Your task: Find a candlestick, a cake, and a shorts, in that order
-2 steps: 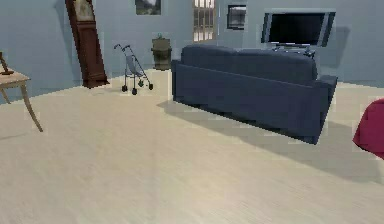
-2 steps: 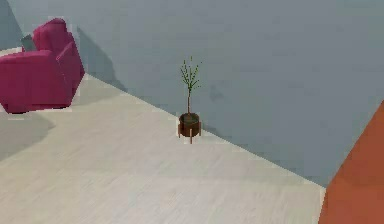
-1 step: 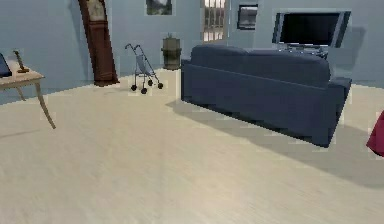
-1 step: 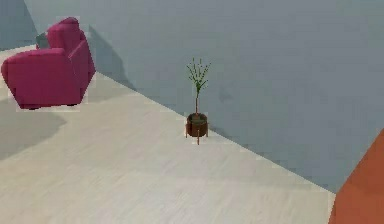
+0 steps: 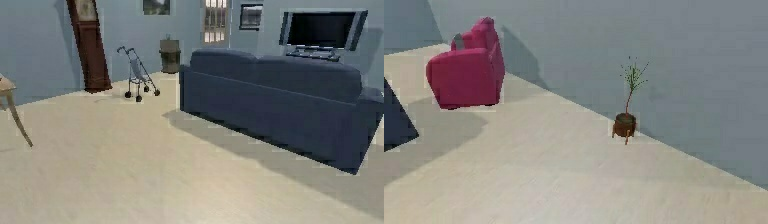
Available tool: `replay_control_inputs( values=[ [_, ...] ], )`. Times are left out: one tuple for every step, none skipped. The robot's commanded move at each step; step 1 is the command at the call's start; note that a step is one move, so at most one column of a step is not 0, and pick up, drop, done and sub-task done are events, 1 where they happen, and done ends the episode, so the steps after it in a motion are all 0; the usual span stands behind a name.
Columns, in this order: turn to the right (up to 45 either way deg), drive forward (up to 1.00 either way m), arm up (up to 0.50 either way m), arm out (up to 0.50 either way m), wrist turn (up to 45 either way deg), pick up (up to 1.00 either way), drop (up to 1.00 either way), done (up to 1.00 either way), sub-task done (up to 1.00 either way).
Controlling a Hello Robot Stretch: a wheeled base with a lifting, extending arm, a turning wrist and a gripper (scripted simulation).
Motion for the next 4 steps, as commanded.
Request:
replay_control_inputs(
  values=[
    [-15.0,0.00,0.00,0.00,0.0,0.00,0.00,0.00,0.00],
    [0.0,1.00,0.00,0.00,0.0,0.00,0.00,0.00,0.00],
    [0.0,1.00,0.00,0.00,0.0,0.00,0.00,0.00,0.00],
    [-3.0,0.00,0.00,0.00,0.0,0.00,0.00,0.00,0.00]
  ],
)
